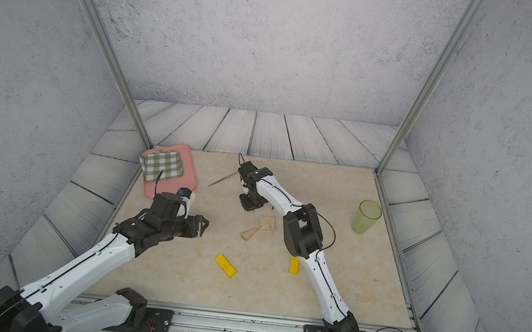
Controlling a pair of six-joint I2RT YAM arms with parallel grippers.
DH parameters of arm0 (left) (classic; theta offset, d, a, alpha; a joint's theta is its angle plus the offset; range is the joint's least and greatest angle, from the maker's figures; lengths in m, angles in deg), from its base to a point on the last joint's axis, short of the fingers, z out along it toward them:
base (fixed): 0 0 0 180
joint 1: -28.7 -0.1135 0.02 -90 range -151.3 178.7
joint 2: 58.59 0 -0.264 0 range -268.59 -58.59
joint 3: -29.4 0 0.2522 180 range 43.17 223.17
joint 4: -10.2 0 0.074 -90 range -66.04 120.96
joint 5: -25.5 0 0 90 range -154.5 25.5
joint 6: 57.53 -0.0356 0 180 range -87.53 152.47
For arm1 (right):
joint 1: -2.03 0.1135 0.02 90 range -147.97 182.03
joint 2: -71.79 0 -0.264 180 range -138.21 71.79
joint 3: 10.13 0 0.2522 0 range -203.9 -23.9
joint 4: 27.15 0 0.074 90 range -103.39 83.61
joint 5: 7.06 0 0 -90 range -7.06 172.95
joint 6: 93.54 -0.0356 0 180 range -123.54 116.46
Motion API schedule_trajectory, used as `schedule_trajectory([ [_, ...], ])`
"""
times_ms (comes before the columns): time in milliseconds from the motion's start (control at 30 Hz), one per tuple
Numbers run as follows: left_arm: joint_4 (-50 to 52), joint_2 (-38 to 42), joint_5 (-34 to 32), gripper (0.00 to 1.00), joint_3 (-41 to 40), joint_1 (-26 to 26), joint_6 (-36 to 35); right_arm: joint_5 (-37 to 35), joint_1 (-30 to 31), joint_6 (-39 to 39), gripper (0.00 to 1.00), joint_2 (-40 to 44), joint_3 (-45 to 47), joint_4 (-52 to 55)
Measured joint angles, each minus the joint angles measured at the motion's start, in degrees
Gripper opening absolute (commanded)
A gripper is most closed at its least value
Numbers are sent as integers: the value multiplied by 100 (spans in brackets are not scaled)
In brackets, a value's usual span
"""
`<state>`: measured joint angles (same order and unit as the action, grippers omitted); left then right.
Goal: Assemble a small pinwheel with building blocks
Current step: Assemble the building block at the center of the board.
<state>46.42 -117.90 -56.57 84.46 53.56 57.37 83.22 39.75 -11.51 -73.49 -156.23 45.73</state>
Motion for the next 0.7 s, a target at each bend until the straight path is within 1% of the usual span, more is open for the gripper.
schedule_trajectory([
  [200,-4,-26,105,68,0,0,0,-79,11,79,6,179,348,-214],
  [700,0,-39,179,69,0,0,9,-256,37,205,7,376,719,-389],
])
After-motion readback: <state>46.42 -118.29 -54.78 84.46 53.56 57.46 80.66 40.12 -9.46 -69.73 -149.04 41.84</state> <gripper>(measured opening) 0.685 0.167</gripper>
